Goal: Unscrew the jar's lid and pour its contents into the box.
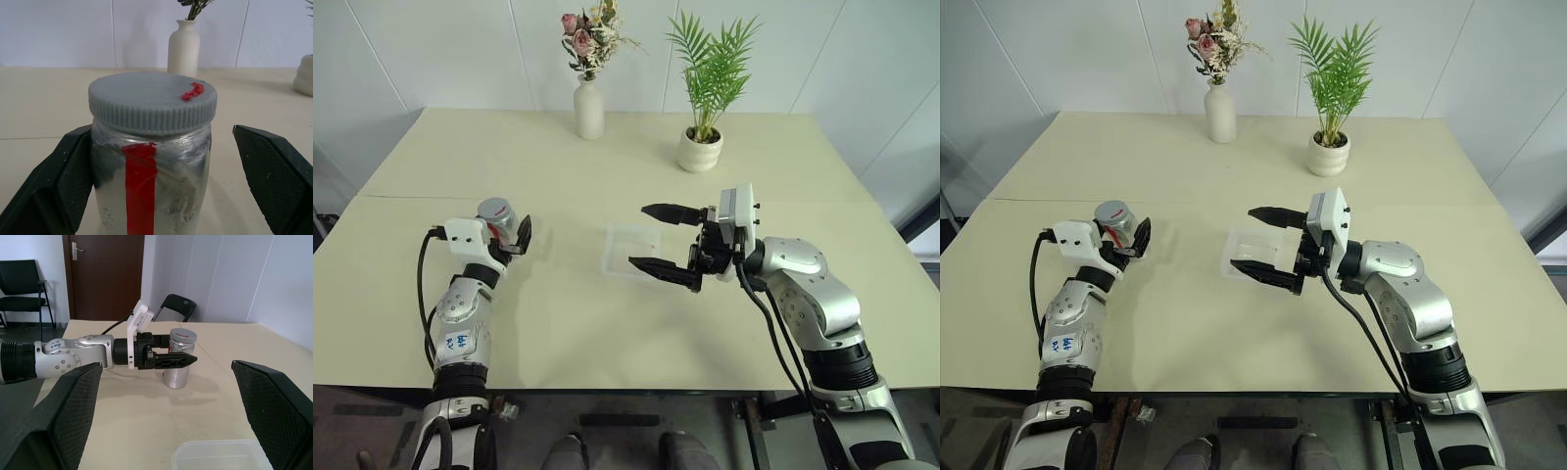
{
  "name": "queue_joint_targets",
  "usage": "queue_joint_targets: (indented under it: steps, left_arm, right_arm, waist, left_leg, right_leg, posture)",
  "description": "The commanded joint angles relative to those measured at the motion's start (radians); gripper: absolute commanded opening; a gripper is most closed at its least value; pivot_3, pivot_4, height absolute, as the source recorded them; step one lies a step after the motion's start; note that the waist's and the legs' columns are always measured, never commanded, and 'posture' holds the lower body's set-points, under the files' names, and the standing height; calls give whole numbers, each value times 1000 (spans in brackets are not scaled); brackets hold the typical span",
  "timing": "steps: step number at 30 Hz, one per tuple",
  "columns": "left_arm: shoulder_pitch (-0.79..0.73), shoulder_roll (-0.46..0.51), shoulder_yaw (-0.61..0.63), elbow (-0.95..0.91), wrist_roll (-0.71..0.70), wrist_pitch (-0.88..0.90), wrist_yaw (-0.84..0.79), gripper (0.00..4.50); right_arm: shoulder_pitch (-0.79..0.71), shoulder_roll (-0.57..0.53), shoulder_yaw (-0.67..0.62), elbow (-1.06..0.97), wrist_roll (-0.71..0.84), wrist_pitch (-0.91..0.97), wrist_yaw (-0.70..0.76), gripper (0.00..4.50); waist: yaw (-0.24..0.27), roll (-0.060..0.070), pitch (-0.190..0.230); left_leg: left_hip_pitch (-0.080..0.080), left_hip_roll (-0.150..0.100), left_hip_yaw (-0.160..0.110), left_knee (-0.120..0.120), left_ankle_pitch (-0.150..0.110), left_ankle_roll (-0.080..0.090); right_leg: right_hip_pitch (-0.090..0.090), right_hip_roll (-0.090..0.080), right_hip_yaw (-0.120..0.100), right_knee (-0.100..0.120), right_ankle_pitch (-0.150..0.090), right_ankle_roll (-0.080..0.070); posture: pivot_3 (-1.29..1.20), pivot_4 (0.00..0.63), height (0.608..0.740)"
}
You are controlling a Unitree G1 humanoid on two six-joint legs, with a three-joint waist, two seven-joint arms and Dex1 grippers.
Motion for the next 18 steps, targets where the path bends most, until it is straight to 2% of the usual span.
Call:
queue_joint_targets:
  steps: [1, 18]
  left_arm:
    - [-13, 35, 11, -10, -10, -16, -23, 4480]
    - [-56, 69, 13, 45, -28, 13, -87, 4480]
  right_arm:
    - [-3, 3, -27, -37, 17, -7, -8, 4500]
    - [11, 28, -22, -50, 16, -10, -35, 4500]
  waist:
    - [0, 0, 0]
    - [0, 0, 0]
  left_leg:
    - [0, 0, 0, 0, 0, 0]
    - [0, 0, 0, 0, 0, 0]
  right_leg:
    - [0, 0, 0, 0, 0, 0]
    - [0, 0, 0, 0, 0, 0]
  posture:
    - [0, 150, 740]
    - [0, 150, 740]
